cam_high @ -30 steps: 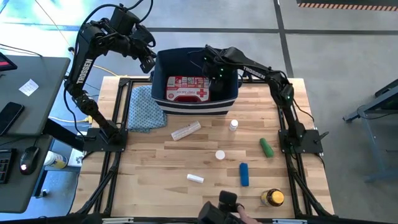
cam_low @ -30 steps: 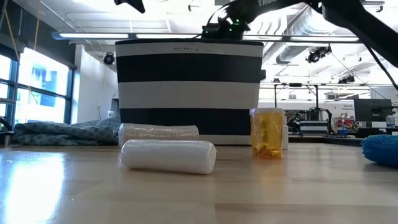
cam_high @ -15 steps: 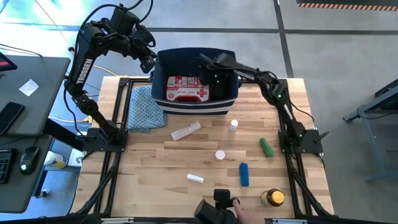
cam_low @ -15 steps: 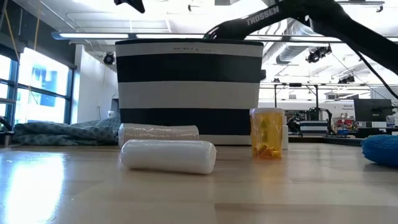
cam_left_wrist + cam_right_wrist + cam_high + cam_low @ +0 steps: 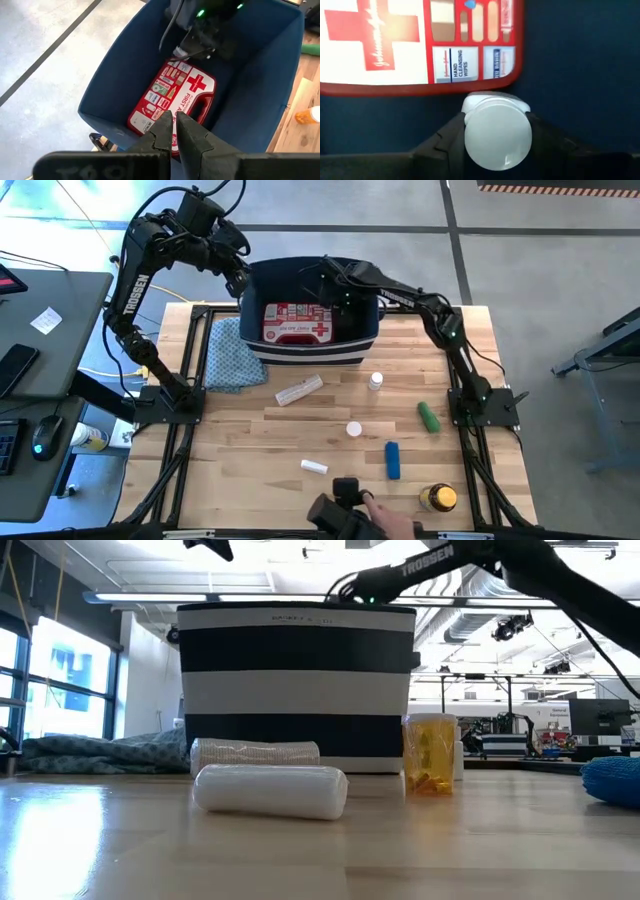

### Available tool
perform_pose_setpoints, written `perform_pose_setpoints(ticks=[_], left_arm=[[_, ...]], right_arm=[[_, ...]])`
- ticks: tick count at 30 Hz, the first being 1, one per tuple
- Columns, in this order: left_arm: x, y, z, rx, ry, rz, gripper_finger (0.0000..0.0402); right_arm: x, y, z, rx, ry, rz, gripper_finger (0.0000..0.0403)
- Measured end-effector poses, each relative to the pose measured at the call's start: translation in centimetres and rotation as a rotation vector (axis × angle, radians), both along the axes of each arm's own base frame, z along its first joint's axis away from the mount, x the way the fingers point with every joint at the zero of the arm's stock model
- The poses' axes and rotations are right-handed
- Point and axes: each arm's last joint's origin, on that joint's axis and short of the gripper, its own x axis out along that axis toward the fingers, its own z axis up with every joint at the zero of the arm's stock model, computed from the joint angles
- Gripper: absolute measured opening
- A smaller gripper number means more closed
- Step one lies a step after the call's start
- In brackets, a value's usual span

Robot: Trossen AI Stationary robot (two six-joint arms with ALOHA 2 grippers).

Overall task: Pick & place medical supplies in basket/bin
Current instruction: Put the blue medicine bottle into the blue bin

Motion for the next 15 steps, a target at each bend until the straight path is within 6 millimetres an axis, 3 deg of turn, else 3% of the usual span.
perform_pose_setpoints(ticks=[9, 15], left_arm=[[0.0, 0.0, 0.0, -0.001, 0.000, 0.000, 0.0060], [0.0, 0.0, 0.0, -0.001, 0.000, 0.000, 0.0060]], right_arm=[[0.6, -0.4, -2.7, 0.035, 0.053, 0.019, 0.0165], [0.7, -0.8, -3.0, 0.010, 0.051, 0.006, 0.0181]])
